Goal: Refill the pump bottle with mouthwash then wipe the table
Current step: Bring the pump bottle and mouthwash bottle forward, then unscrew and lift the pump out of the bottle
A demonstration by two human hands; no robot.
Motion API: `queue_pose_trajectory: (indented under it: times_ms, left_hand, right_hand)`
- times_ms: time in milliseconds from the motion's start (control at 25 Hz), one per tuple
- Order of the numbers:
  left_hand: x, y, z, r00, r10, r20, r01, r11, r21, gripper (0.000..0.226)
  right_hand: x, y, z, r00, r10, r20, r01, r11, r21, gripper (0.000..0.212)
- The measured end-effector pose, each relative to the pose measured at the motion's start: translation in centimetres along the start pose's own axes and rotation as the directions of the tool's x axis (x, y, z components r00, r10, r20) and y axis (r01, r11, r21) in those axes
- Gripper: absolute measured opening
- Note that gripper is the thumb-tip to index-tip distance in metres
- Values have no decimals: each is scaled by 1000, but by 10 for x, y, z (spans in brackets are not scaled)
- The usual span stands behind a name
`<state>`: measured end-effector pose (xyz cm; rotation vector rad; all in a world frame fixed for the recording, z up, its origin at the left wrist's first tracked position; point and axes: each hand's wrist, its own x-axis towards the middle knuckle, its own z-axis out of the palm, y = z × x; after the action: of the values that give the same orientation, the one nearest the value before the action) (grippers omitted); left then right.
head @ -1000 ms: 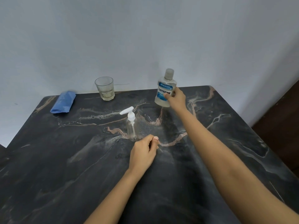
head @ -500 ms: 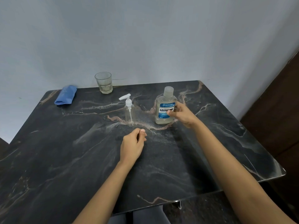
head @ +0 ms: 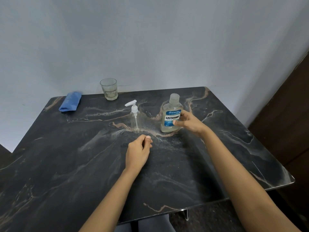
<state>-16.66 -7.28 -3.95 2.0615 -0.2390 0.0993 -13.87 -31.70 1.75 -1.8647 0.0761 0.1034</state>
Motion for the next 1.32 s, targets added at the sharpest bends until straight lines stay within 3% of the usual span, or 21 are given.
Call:
queue_pose_trajectory:
  times_ms: [80,120,240,280,360,440,560,760,920,1080,1320]
  left_hand:
    - [2,4,-1,1000,23,-7,-24,1000,-15,26]
    - [3,6,-2,999,40,-15,-40,999,-24,26]
    - [10,15,-8,995,87,-55,-90,995,-46,23]
    - [13,19,-10,992,101,-74,-105,993,-56,20]
    - [18,28,-14,986,126,-109,-134,989,-68,13]
    - [24,38,-17,980,122,-157,-136,988,-77,9]
    - [32,41,-22,960,70,-271,-104,988,-116,12]
    - [47,24,-35,940,-11,-341,7,1000,-12,49]
    - [64,12,-38,977,-38,-210,45,999,28,64]
    - [72,7,-36,988,5,-152,-5,1000,-1,32]
    - [84,-3,-33,992,48,-113,-54,997,-52,28]
  right_hand:
    - [-9,-9,-3,994,-29,-102,24,998,-58,58]
    - [-15,-16,-3,970,-73,-233,58,996,-71,60]
    - [-29,-48,1,717,-283,-636,267,956,-125,42]
    - [-31,-63,5,651,-346,-675,321,932,-169,34]
    - [-33,-90,16,603,-485,-634,379,873,-308,23]
    - [-28,-111,31,626,-591,-508,410,804,-430,20]
    - [-12,-128,59,737,-618,-273,391,720,-573,24]
    - [21,-128,91,925,-379,-39,263,708,-656,52]
    - [39,-114,107,971,-238,-22,173,764,-621,65]
    - [50,-107,121,984,-167,-68,94,800,-593,43]
    - [55,-102,128,971,-211,-117,102,798,-594,20]
